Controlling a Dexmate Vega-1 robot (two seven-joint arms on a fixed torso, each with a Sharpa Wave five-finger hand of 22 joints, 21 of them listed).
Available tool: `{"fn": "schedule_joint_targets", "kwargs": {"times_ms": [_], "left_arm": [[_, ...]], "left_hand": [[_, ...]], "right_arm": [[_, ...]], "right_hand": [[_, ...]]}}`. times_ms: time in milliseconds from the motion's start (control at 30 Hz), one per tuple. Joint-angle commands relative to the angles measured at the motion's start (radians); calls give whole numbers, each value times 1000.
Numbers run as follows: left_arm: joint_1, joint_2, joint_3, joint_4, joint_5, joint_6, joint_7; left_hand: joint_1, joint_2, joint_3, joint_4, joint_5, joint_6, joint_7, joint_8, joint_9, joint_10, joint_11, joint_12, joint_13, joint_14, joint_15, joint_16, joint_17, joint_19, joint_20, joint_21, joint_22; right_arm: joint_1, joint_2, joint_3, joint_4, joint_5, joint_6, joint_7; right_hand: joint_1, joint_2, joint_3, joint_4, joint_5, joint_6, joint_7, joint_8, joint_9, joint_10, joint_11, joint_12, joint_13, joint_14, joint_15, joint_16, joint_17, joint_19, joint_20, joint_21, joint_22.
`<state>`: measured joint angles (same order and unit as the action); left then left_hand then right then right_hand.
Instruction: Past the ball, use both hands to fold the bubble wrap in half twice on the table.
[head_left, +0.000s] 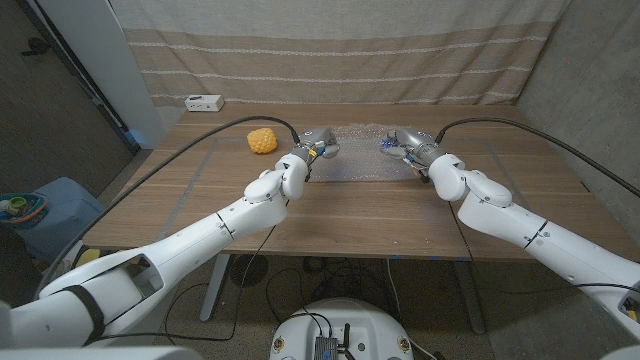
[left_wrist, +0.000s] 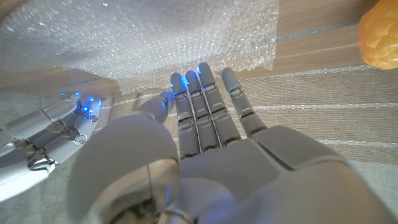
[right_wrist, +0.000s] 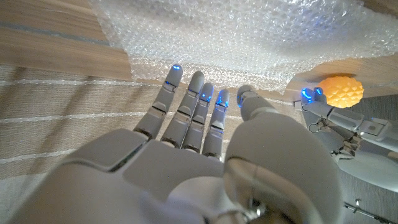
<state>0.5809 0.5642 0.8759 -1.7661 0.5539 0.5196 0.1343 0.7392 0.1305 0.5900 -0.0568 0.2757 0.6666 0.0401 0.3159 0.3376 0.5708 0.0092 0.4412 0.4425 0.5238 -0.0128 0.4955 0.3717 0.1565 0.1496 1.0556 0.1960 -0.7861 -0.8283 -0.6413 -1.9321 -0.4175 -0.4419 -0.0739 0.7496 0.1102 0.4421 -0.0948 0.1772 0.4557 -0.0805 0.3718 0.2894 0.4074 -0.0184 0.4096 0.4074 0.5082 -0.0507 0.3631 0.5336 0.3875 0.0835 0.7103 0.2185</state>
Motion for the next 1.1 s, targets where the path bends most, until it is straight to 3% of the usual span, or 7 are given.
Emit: {"fn": "schedule_joint_targets", "kwargs": {"times_ms": [33,100,233,467,567,767,1100], "left_arm": [[13,6,-33,18,-39,-75,9],[12,2,-43,40,-61,-94,9],[5,-3,-42,65,-62,-99,14],[-10,-10,-40,104,-68,-112,16],[-18,-10,-38,120,-76,-127,10],[-40,0,-29,138,-100,-160,-46],[-77,2,-20,177,-165,-180,-165]], "left_hand": [[-69,-28,-4,-5,-9,-98,-13,-75,-38,-93,27,-74,-44,-86,40,-88,-63,-55,23,-32,-15],[-112,-44,-18,-4,-14,-162,-24,-113,-61,-137,32,-111,-69,-125,60,-123,-89,-79,33,-53,-18],[-170,-51,-30,-10,-17,-271,-64,-143,-101,-216,34,-172,-113,-209,79,-189,-131,-120,57,-97,-20],[-228,-43,-39,-15,-24,-383,-100,-145,-137,-330,20,-235,-161,-330,99,-266,-163,-200,60,-166,-21],[-259,-38,-48,-7,-32,-422,-104,-145,-145,-376,29,-250,-179,-363,104,-284,-168,-229,58,-194,-22],[-326,-50,-80,8,-57,-471,-126,-141,-153,-445,12,-259,-209,-429,107,-305,-175,-281,53,-245,-23],[-445,-71,-136,41,-101,-576,-182,-146,-159,-557,-12,-259,-246,-572,96,-319,-183,-364,35,-335,-24]], "right_arm": [[-95,-51,51,-91,-6,-24,-69],[-105,-60,47,-89,-18,-29,-72],[-114,-68,35,-86,-47,-43,-75],[-119,-78,8,-85,-110,-91,-59],[-114,-78,-7,-84,-130,-114,-33],[-98,-69,-51,-65,-192,-162,8],[-79,-61,-94,-34,-243,-179,64]], "right_hand": [[-24,-14,5,-10,-1,-45,1,-42,-26,-59,-6,-47,-24,-63,-35,-50,-28,-45,4,-17,-18],[-33,-22,6,-18,-1,-80,-6,-70,-40,-99,-12,-80,-40,-115,-30,-81,-44,-87,14,-36,-27],[-44,-35,5,-28,0,-133,-7,-105,-55,-151,-12,-121,-58,-177,-25,-115,-63,-133,29,-62,-35],[-56,-42,-7,-37,0,-191,-11,-144,-70,-213,-16,-168,-79,-277,-3,-150,-77,-217,47,-108,-40],[-63,-52,-18,-40,0,-206,-13,-154,-74,-232,-21,-182,-86,-309,-2,-158,-83,-232,51,-120,-41],[-81,-73,-35,-39,1,-216,-14,-160,-77,-240,-22,-190,-92,-319,1,-160,-90,-235,46,-128,-42],[-98,-107,-67,-47,19,-296,-16,-187,-84,-312,-17,-220,-113,-388,19,-172,-120,-259,40,-163,-42]]}}
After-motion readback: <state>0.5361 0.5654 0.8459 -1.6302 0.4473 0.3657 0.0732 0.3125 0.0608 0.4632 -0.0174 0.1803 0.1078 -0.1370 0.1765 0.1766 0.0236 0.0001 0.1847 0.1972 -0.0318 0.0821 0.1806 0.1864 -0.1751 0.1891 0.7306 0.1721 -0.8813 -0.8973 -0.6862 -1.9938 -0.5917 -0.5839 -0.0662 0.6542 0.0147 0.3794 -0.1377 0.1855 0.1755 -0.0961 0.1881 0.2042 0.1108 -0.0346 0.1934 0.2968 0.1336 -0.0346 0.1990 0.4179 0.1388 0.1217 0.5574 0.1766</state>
